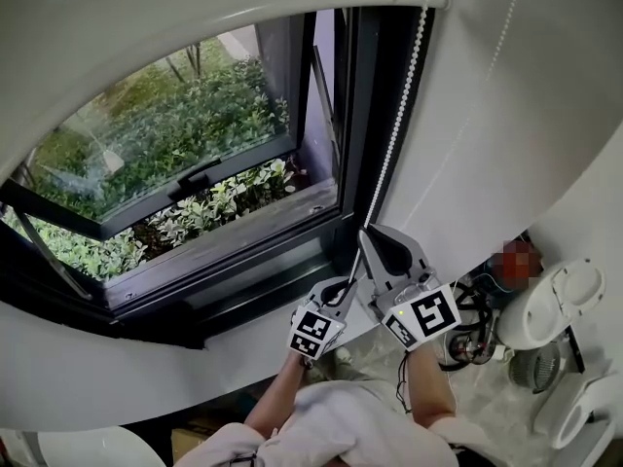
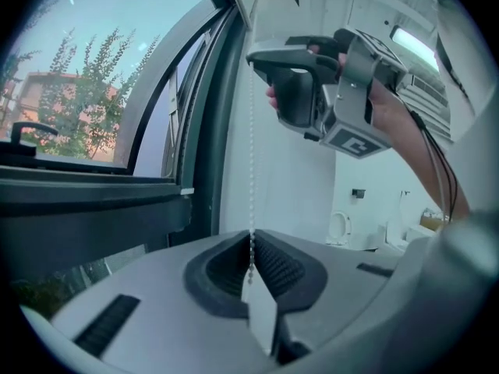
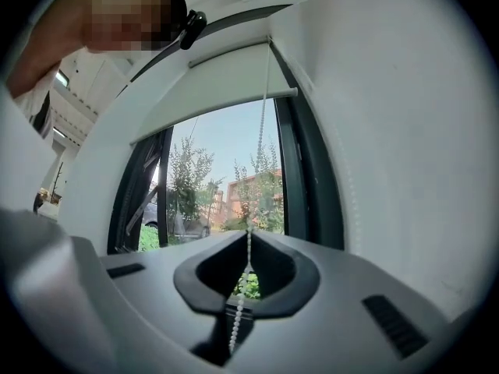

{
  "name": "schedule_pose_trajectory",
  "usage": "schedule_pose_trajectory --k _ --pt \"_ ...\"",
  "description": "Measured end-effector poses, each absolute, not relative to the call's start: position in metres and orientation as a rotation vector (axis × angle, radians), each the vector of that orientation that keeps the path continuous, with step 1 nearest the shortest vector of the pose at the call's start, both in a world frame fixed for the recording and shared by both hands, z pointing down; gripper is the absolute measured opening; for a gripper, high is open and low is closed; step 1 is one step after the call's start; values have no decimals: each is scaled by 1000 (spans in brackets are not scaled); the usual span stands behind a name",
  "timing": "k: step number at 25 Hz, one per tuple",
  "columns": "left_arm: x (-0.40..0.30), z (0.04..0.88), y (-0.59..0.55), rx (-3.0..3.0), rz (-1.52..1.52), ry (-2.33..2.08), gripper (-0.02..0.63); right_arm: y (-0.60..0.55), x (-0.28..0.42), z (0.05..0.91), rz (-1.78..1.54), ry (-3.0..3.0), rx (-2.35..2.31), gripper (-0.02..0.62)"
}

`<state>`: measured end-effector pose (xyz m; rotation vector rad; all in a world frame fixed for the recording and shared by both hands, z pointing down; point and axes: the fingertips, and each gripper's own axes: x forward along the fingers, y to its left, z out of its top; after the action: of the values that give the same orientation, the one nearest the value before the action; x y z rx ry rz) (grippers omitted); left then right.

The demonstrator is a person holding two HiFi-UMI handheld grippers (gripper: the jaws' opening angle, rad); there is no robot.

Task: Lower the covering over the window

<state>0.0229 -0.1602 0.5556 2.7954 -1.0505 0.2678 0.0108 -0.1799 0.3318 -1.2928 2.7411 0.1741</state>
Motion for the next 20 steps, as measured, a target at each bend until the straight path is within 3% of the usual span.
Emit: schedule_pose_trajectory --k 20 --pt "30 613 -157 2708 398 -992 21 -198 11 394 38 2763 -1341 5"
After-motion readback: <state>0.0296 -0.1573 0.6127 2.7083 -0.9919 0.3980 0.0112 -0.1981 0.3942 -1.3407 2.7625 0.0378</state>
